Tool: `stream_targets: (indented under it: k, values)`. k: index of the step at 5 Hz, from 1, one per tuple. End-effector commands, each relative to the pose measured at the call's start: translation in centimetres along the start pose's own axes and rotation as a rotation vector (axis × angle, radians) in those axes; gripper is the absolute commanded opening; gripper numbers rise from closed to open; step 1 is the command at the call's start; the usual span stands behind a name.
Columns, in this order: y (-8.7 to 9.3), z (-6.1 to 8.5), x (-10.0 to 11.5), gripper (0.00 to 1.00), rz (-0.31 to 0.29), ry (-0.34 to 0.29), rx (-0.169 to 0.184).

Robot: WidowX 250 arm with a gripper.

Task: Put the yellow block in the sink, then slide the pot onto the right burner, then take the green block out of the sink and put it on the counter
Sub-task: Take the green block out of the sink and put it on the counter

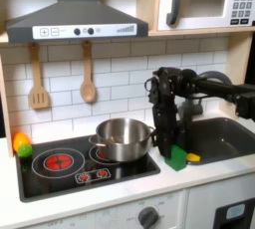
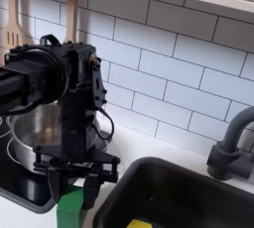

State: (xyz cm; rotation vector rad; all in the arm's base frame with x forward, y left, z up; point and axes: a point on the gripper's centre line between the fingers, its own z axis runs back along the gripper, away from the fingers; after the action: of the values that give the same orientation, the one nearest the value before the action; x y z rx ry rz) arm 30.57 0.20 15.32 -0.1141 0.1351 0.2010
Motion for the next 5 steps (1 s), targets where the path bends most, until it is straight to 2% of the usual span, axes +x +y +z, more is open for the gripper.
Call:
stream_targets:
  k: [1, 5]
  values:
    - [-0.71, 0.80, 0.16, 1.00, -0.007, -0.011, 0.008]
    - [-0.47, 0.50, 0.20, 1.00, -0.001, -0.002, 0.011]
